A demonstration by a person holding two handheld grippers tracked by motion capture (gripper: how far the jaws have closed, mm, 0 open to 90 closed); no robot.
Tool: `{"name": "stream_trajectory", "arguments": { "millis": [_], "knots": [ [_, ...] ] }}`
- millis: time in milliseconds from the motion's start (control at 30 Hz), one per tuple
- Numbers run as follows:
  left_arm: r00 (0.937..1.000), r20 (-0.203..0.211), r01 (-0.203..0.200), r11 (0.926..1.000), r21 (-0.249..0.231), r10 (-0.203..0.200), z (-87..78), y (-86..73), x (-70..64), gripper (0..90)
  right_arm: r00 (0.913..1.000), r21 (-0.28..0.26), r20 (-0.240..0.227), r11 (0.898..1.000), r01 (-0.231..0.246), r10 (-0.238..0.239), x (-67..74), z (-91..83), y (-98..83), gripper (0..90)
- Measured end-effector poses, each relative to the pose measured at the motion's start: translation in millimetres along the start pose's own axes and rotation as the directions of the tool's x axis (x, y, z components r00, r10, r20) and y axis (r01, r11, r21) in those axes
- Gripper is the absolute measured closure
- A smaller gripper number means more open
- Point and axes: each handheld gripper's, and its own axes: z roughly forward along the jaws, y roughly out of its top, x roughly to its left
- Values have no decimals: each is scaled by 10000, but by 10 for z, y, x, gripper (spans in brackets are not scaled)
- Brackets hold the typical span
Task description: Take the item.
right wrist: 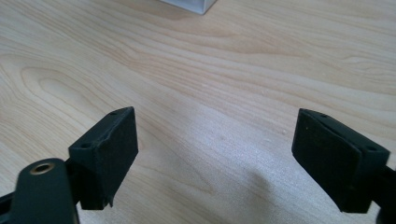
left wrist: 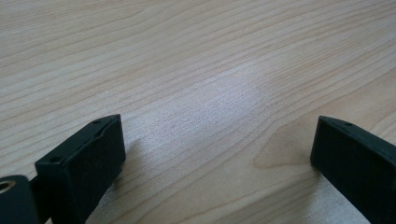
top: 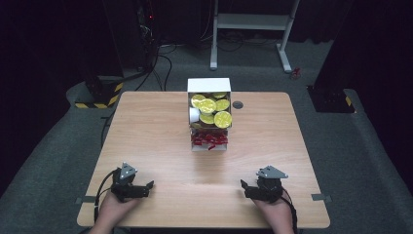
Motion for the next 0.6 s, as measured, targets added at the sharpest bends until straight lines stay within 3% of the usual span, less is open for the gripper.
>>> {"name": "stream_trajectory", "arguments": {
  "millis": [200, 400, 600],
  "knots": [
    [10000, 0, 0, 10000, -2, 0, 0, 0, 0, 34, 9998, -304, -95, 9994, -174, 172, -15, -61, 58, 163],
    [10000, -8, -6, 10000, 2, 6, 0, 0, 0, 35, 9997, -581, -240, 9983, 20, -34, 4, -88, 125, 163],
    [10000, -17, -31, 10000, -55, 31, 4, 2, -3, 36, 9993, -594, -352, 9981, -142, 121, 37, -91, 200, 163]
  ]
}}
